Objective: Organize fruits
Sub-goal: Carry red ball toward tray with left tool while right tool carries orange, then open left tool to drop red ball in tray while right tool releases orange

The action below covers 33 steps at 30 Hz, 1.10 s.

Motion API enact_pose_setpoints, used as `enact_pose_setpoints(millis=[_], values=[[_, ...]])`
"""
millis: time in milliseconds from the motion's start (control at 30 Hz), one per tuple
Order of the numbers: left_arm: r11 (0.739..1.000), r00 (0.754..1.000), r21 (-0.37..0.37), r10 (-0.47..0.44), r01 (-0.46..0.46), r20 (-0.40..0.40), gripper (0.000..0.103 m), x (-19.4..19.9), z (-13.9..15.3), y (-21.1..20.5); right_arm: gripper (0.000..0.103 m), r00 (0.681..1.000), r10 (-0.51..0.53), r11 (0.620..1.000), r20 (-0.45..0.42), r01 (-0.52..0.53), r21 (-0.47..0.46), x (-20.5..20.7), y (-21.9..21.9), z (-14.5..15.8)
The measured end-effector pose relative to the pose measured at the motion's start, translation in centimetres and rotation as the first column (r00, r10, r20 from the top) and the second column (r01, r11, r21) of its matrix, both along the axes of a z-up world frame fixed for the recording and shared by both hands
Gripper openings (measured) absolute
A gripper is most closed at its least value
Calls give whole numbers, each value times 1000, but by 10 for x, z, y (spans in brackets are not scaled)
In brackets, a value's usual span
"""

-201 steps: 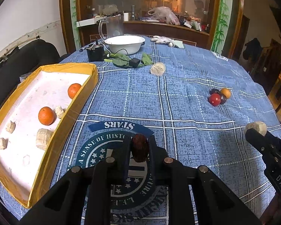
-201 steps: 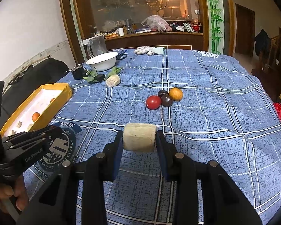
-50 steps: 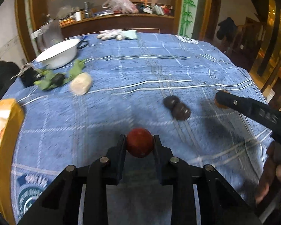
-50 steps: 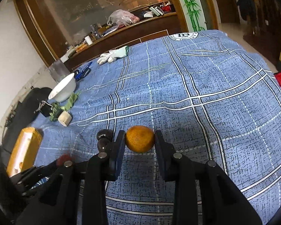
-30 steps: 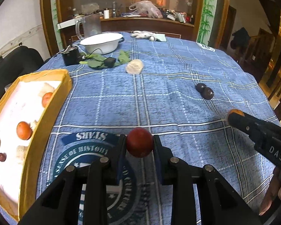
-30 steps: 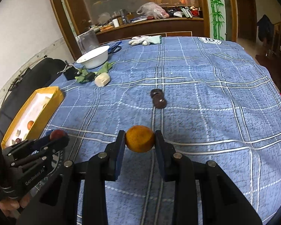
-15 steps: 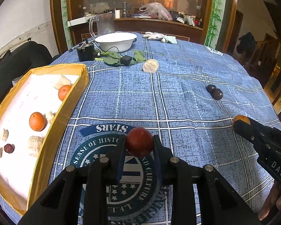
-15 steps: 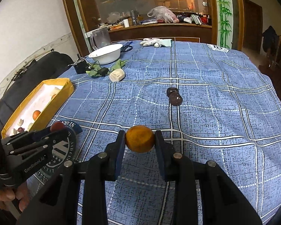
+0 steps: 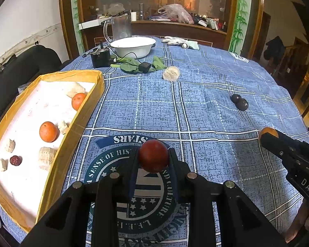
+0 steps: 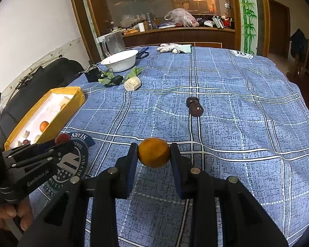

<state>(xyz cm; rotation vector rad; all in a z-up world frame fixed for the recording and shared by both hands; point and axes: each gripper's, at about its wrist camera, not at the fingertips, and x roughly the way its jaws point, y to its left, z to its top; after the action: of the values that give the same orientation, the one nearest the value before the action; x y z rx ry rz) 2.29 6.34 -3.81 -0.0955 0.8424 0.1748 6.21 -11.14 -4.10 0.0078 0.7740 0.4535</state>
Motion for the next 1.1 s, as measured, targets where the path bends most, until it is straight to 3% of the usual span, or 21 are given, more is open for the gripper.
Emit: enact_pose_setpoints(millis=[667,900,1100], values=[[998,997,-10,65,-65,39,27,-14,19,34,33,997,73,997,32,-73,1,-4,33,19],[989,987,-3,149,-149,52,27,-29,25,69,33,989,141,990,48,-141,13,-4,66,29],[961,960,14,277,-278,52,27,-47,28,120,33,971,234,971,53,-236,33,0,119,37]])
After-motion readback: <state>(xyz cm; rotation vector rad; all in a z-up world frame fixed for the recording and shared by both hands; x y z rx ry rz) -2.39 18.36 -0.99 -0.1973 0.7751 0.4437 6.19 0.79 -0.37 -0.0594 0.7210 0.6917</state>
